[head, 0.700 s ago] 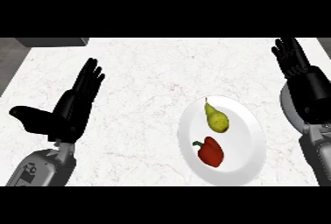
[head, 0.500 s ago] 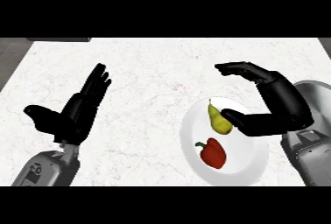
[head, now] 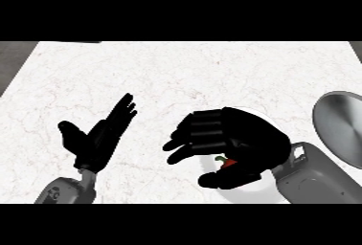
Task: Pick the bell pepper from the plate and place it in the pan
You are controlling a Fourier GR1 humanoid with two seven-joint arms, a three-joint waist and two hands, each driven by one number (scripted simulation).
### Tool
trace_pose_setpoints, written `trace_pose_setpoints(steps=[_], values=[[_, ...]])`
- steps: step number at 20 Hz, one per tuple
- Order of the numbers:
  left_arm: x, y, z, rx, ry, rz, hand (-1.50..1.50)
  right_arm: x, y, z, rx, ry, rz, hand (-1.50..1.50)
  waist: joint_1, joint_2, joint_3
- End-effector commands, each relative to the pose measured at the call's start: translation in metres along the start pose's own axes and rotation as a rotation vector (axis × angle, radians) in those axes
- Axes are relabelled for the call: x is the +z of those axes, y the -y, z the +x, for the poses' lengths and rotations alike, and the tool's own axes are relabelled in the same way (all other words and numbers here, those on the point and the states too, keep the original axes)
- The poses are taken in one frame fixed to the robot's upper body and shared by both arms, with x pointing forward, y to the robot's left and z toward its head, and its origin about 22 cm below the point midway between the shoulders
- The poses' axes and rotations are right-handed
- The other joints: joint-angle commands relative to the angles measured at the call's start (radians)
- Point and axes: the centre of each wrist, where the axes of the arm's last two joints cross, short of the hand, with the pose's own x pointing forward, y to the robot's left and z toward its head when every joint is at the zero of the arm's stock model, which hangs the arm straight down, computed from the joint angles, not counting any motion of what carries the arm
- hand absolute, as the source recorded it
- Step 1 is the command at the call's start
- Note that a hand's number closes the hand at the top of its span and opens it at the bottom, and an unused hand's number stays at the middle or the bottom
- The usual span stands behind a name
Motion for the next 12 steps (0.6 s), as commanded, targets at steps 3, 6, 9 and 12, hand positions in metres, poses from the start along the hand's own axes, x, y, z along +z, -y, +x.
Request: trace_pose_setpoints(steps=[3, 6, 9, 12], values=[[-0.001, -0.013, -0.007, 0.035, -0.028, 0.010, 0.00, -0.011, -0.028, 0.010, 0.162, 0.110, 0.359, -1.50, -0.045, -0.011, -0.001], [0.009, -0.013, -0.018, 0.022, -0.065, 0.009, 0.00, -0.011, -0.012, 0.012, 0.429, -0.020, 0.537, -1.50, -0.045, -0.021, -0.003], [0.011, -0.016, -0.024, 0.031, -0.070, 0.045, 0.00, -0.007, -0.017, 0.029, 0.660, -0.077, 0.702, -1.50, -0.071, -0.036, -0.005], [0.010, -0.021, -0.016, 0.032, -0.054, 0.036, 0.00, -0.015, -0.036, 0.038, 0.834, -0.146, 0.793, -1.50, -0.065, -0.029, -0.003]])
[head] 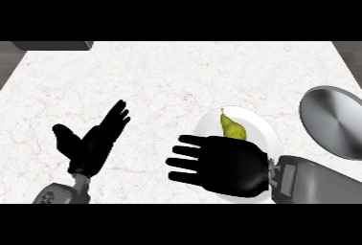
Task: Pick the bell pepper from the plate and place it in the pan
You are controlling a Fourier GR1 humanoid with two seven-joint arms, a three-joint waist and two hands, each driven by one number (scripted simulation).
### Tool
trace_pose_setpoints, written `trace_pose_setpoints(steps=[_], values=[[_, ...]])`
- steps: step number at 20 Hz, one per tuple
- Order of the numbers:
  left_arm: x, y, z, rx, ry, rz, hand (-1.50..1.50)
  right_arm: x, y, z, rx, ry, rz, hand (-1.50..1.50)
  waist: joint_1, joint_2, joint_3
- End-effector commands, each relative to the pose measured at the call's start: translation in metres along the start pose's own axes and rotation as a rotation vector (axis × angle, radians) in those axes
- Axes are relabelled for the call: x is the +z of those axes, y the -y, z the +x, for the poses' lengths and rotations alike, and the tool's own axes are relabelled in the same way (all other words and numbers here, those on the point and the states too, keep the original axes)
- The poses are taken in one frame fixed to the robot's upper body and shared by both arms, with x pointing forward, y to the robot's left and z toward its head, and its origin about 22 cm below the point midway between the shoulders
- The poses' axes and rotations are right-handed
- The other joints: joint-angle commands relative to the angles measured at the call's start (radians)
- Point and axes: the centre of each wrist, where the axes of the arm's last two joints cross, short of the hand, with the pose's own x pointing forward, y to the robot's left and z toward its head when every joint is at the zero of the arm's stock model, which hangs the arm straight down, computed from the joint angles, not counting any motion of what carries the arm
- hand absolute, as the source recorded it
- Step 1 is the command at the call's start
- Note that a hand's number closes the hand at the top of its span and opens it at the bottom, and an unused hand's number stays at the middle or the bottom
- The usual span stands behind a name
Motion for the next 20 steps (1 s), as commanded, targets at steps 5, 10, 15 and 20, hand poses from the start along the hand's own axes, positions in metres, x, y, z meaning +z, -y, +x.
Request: trace_pose_setpoints(steps=[5, 10, 15, 20], values=[[0.001, -0.002, -0.010, 0.020, -0.005, 0.015, 0.00, -0.020, -0.018, 0.059, 0.362, -0.212, 0.389, -1.50, -0.023, -0.001, 0.000], [0.009, -0.003, -0.007, 0.023, 0.004, 0.021, 0.00, -0.023, -0.038, 0.115, 0.435, -0.281, 0.501, -1.50, -0.013, 0.006, 0.003], [0.009, -0.003, -0.005, 0.010, 0.013, 0.001, 0.00, -0.051, -0.054, 0.148, 0.401, -0.353, 0.531, -1.50, 0.000, 0.013, 0.004], [0.010, -0.006, 0.004, -0.002, 0.022, 0.003, 0.00, -0.043, -0.083, 0.136, 0.430, -0.387, 0.514, -1.50, 0.005, 0.015, 0.004]])
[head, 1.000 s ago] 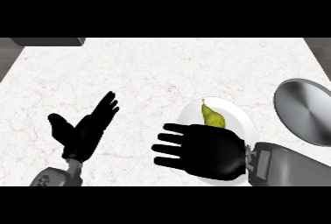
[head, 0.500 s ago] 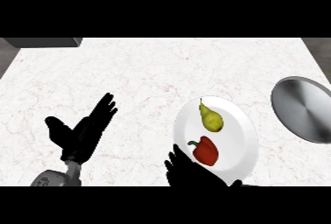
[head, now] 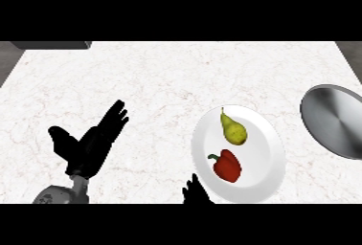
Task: Pick the bell pepper from the plate and place it in the pan
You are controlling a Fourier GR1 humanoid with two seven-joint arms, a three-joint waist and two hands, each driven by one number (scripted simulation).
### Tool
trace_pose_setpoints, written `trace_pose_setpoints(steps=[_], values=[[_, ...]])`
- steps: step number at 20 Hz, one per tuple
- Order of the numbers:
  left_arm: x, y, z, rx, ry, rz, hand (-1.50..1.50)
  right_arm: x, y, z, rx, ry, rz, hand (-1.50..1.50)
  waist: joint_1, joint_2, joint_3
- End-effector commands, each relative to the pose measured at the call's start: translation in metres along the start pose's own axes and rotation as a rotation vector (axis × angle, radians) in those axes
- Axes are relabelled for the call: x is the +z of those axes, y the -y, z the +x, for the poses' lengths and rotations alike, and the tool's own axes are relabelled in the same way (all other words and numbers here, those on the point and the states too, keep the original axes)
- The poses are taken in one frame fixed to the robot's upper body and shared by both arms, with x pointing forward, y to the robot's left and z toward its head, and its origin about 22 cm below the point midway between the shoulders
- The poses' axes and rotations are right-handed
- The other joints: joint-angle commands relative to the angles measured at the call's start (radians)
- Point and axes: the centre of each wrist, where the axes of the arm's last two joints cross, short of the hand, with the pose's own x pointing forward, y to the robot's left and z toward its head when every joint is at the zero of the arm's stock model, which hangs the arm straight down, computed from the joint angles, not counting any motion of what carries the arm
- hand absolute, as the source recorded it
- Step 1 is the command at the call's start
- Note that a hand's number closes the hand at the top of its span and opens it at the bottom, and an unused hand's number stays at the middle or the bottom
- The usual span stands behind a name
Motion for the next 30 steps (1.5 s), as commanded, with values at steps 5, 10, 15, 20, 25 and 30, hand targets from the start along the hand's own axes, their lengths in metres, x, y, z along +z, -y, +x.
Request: trace_pose_setpoints(steps=[5, 10, 15, 20, 25, 30], values=[[-0.002, -0.006, 0.009, 0.002, 0.007, 0.016, 0.00, -0.015, -0.020, 0.003, 0.090, -0.100, -0.048, -1.50, 0.005, 0.003, 0.000], [-0.004, 0.000, -0.001, 0.012, 0.002, -0.009, 0.00, -0.018, -0.037, 0.003, 0.115, -0.140, -0.025, -1.50, 0.004, 0.003, 0.000], [-0.001, -0.007, -0.005, -0.005, 0.014, -0.013, 0.00, -0.017, -0.029, -0.042, 0.098, -0.128, -0.054, -1.50, 0.005, 0.003, 0.000], [-0.013, -0.004, -0.001, 0.004, 0.002, -0.011, 0.00, -0.032, -0.060, -0.038, 0.111, -0.144, -0.048, -1.50, 0.002, 0.004, 0.000], [0.000, 0.012, -0.011, 0.011, -0.002, -0.007, 0.00, -0.047, -0.057, -0.035, 0.118, -0.079, -0.114, 1.50, 0.007, 0.003, 0.000], [0.000, 0.005, -0.008, 0.007, 0.000, -0.022, 0.00, -0.054, -0.054, -0.055, 0.246, -0.040, -0.173, 1.50, 0.007, 0.003, 0.000]])
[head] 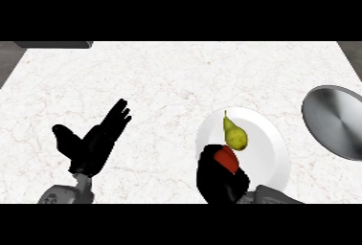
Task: Pick the bell pepper from the plate and place it in the pan
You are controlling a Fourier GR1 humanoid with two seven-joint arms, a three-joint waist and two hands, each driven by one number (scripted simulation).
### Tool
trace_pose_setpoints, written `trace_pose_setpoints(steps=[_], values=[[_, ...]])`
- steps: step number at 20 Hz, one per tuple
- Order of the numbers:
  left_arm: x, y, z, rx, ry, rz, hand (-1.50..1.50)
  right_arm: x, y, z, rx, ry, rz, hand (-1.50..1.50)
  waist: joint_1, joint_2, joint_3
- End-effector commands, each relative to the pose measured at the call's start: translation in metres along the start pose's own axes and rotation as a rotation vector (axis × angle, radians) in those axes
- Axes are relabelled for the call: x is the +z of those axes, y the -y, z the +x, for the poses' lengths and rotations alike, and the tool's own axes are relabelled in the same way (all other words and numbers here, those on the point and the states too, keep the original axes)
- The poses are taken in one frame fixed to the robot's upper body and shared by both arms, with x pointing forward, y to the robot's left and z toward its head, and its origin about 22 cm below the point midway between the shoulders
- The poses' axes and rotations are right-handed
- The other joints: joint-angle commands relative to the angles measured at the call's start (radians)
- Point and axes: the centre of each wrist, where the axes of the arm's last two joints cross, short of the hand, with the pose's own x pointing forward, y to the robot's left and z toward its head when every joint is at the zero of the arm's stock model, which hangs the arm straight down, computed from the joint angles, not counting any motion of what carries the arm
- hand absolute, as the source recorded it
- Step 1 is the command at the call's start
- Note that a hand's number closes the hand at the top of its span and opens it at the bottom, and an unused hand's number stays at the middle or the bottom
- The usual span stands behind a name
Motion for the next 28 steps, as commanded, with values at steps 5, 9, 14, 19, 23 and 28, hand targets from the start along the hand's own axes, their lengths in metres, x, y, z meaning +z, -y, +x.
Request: trace_pose_setpoints(steps=[5, 9, 14, 19, 23, 28], values=[[0.008, -0.016, -0.008, 0.015, 0.006, 0.081, 0.00, -0.008, -0.032, -0.035, -0.632, -0.474, 0.194, 1.50, -0.106, 0.008, 0.011], [0.014, -0.025, -0.008, 0.033, 0.014, 0.123, 0.00, -0.007, -0.050, -0.036, -1.063, -0.759, 0.342, 1.50, -0.148, 0.009, 0.012], [0.015, -0.021, -0.010, 0.015, -0.005, 0.052, 0.00, 0.006, -0.037, -0.060, -1.244, -1.236, 0.291, 1.50, -0.056, -0.005, 0.002], [0.011, -0.008, -0.004, 0.014, 0.003, 0.021, 0.00, 0.017, -0.006, -0.094, -1.161, -1.555, -0.022, 1.50, -0.015, -0.005, 0.000], [0.009, -0.007, -0.005, -0.003, -0.003, 0.008, 0.00, 0.026, 0.019, -0.096, -1.237, -1.680, -0.217, 1.50, -0.004, -0.002, 0.000], [0.003, -0.005, -0.001, 0.000, -0.009, -0.002, 0.00, 0.061, 0.015, -0.105, -1.389, -1.751, -0.470, 1.50, -0.015, 0.000, 0.001]])
